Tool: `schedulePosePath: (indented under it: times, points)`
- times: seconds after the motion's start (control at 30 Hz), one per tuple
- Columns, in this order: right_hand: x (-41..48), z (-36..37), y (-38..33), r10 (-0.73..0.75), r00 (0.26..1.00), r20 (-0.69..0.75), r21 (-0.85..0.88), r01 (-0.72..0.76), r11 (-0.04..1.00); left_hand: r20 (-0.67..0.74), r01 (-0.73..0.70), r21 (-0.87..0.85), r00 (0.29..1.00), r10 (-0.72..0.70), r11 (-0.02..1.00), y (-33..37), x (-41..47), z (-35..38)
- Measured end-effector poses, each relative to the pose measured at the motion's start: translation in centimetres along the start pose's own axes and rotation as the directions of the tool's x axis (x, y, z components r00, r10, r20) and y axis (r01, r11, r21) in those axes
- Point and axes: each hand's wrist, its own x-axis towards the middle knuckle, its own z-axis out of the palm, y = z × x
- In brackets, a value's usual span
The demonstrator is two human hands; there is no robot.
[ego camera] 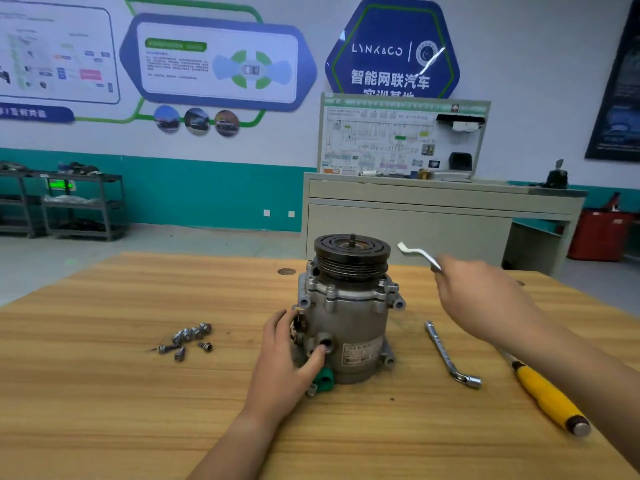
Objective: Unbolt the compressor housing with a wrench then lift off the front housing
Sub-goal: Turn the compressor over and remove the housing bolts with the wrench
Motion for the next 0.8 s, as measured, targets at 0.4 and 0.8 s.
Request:
schedulePosePath:
  times: [0.4,0.8]
  points:
    - [-1.4,-3.1,-4.7,-0.177,0.941,0.289,-0.355,0.277,0.893,-0.048,0.000,0.053,0.999,0.003,0.999,0.4,0.0,-0.1]
    - [3.6,-1.3,-0.6,-0.266,0.865,0.426,-0.510,0.472,0.719,-0.040,0.019,0.023,0.999,-0.018,1.000,0.3,0.2,-0.1]
